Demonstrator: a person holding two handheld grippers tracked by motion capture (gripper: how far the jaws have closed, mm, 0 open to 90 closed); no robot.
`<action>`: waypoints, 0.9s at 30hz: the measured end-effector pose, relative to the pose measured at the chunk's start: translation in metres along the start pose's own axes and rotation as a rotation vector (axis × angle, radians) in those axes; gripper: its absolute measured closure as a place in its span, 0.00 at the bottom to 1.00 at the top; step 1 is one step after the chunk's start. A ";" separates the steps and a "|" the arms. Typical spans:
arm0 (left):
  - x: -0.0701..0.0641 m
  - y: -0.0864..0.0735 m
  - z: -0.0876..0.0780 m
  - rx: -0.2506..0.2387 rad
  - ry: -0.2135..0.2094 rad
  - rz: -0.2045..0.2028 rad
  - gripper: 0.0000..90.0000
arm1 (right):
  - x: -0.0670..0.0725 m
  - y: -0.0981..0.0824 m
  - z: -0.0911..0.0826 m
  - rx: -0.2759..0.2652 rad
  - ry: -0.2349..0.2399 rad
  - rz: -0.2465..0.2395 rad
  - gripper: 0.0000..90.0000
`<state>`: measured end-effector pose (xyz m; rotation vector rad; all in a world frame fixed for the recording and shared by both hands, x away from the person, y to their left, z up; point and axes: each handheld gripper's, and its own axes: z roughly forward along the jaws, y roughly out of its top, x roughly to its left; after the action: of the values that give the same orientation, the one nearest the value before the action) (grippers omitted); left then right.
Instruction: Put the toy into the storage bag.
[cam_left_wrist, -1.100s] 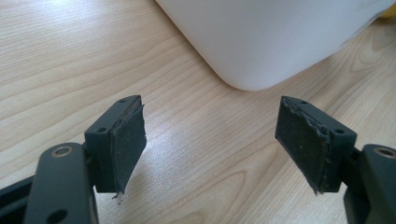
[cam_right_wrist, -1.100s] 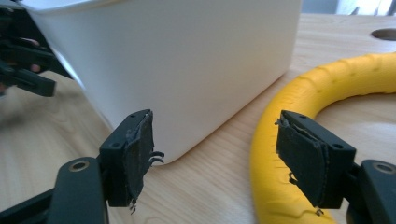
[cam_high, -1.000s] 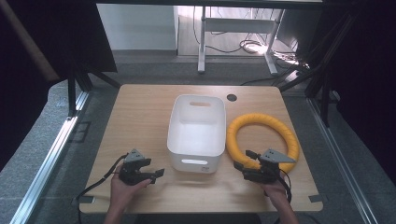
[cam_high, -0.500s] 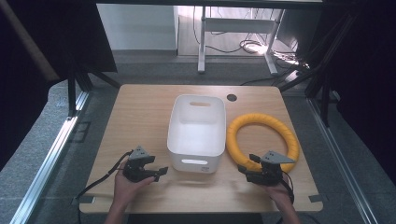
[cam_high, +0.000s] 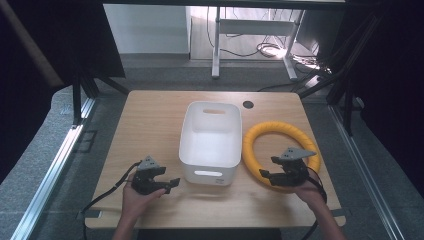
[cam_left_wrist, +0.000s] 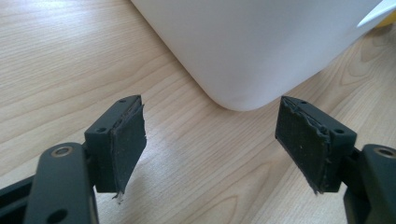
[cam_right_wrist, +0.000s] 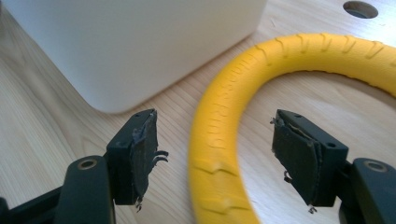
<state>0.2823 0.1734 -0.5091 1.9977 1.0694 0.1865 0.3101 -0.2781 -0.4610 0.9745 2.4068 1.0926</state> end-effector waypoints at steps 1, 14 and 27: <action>0.000 0.000 0.000 0.000 -0.003 -0.002 0.27 | -0.005 0.007 -0.001 0.037 0.016 -0.013 0.35; -0.001 -0.001 0.003 0.011 0.001 0.001 0.27 | -0.018 0.024 0.021 0.318 0.089 -0.106 0.35; 0.000 -0.001 0.006 0.024 0.004 0.004 0.27 | -0.016 0.014 0.050 0.542 0.135 -0.173 0.39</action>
<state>0.2844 0.1699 -0.5142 2.0212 1.0748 0.1802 0.3547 -0.2561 -0.4828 0.8361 2.9090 0.4594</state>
